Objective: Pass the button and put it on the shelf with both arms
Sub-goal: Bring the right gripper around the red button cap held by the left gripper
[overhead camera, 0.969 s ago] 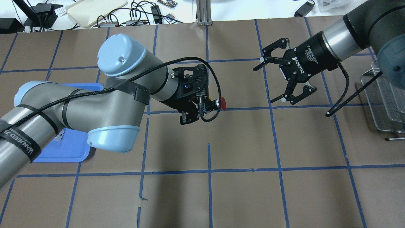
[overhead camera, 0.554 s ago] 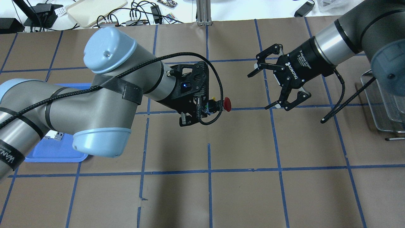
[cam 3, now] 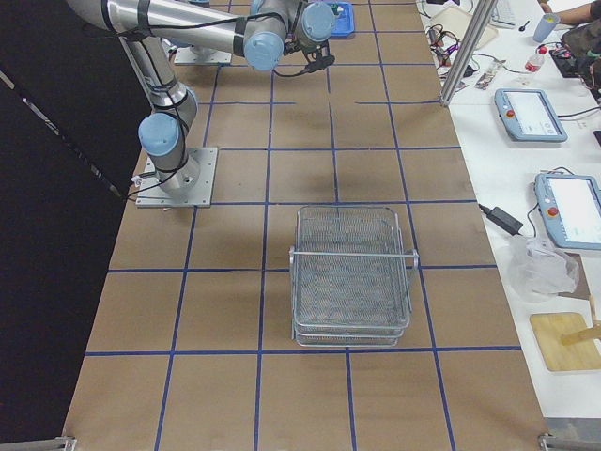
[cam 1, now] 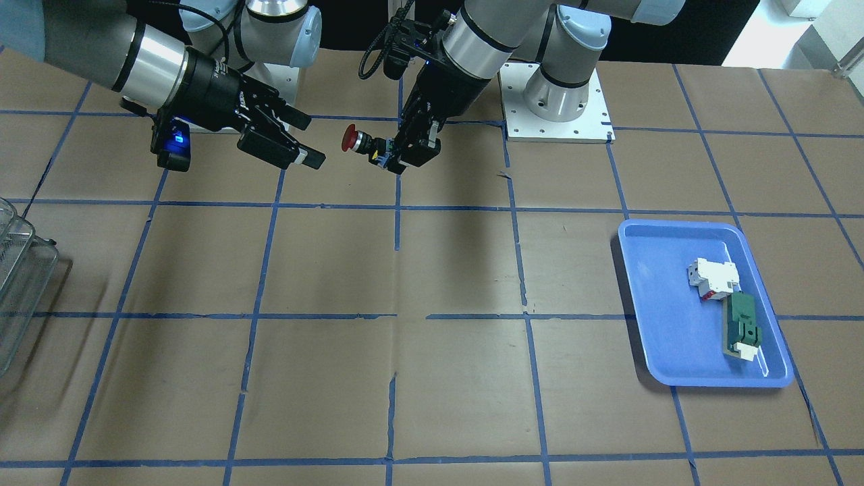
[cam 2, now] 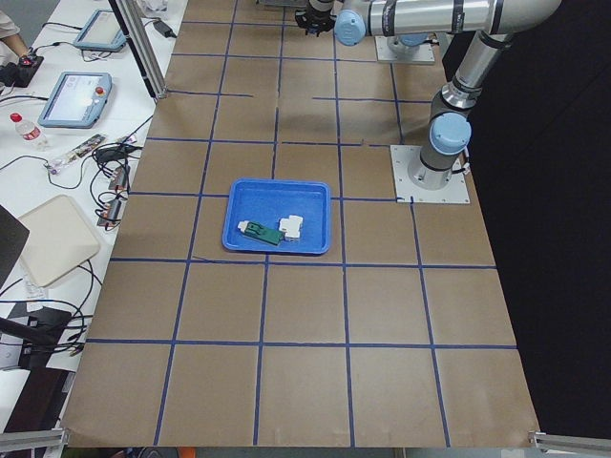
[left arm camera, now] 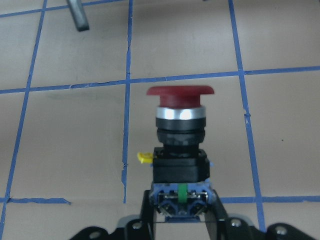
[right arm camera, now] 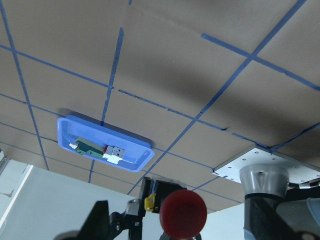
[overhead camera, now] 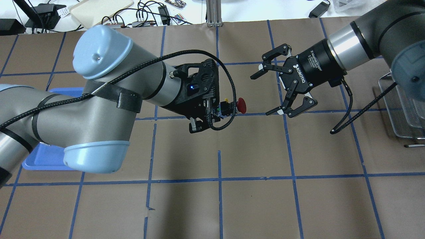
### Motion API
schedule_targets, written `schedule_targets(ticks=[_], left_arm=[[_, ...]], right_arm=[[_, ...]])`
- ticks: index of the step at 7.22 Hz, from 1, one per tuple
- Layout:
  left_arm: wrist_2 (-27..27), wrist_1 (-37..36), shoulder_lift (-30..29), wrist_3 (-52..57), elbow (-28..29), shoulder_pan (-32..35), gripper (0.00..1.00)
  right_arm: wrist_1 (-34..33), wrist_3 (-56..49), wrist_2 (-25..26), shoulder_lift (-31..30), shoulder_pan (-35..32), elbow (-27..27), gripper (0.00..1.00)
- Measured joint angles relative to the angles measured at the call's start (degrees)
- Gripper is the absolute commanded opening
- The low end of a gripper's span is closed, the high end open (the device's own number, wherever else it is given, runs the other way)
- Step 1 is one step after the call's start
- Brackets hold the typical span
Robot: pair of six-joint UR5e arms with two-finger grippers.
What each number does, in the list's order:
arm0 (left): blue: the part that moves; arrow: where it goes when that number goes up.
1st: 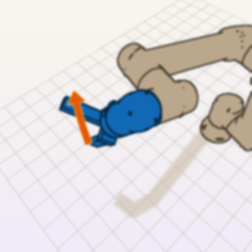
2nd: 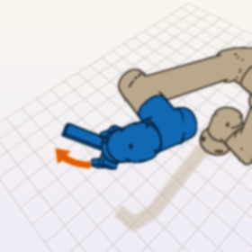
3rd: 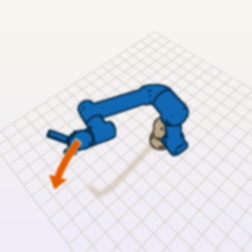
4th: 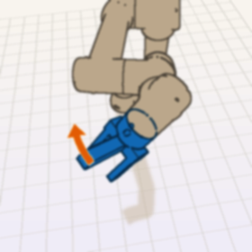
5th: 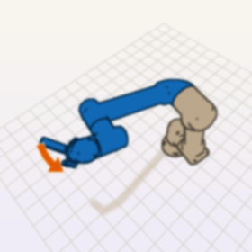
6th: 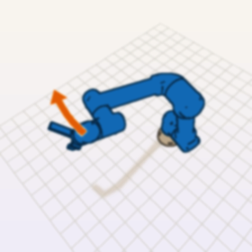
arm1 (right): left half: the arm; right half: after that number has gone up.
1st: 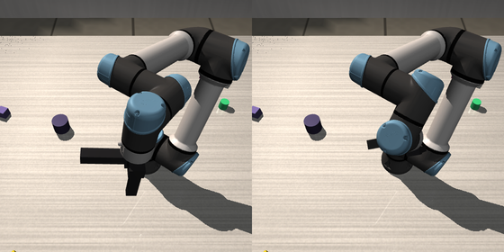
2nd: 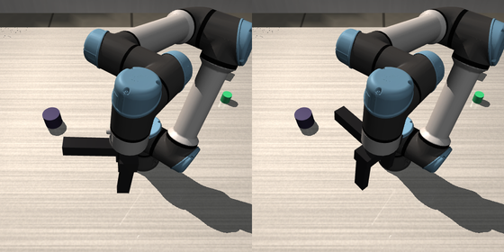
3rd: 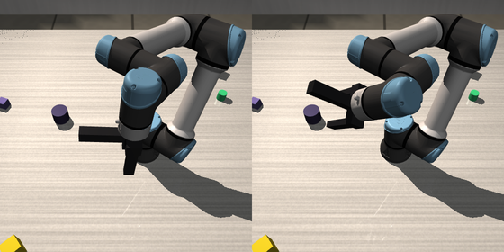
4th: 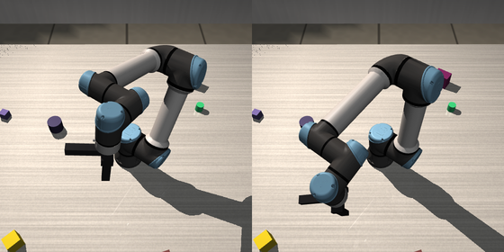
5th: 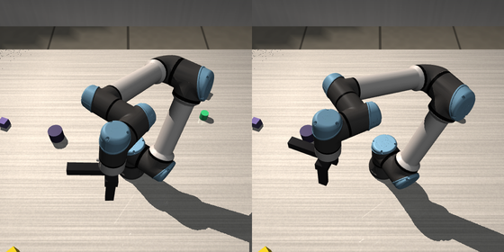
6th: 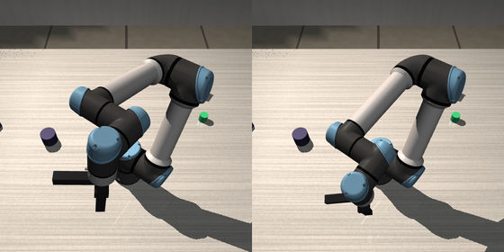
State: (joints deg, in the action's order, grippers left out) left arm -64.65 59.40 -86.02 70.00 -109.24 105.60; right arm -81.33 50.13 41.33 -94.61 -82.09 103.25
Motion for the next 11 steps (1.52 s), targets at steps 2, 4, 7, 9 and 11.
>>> schedule_targets(ticks=[2,4,7,9,11], left_arm=[[1.0,-2.0,-0.4,-5.3,0.0,0.1,0.0],[1.6,-2.8,-0.6,-6.3,0.0,0.2,0.0],[1.9,-2.9,-0.6,-6.4,0.0,0.3,0.0],[2.1,-2.9,-0.5,-6.3,0.0,0.3,0.0],[2.2,-2.9,-0.5,-6.3,0.0,0.3,0.0]], right_arm=[[1.9,0.0,-3.6,-0.7,0.0,1.7,1.0],[2.1,0.5,-4.2,-0.9,0.0,2.6,1.0],[1.9,0.7,-4.3,-0.8,0.0,3.0,1.0],[1.9,0.7,-4.5,-0.1,-0.1,3.1,1.0],[1.7,0.8,-4.5,0.1,-0.1,3.1,1.0]])
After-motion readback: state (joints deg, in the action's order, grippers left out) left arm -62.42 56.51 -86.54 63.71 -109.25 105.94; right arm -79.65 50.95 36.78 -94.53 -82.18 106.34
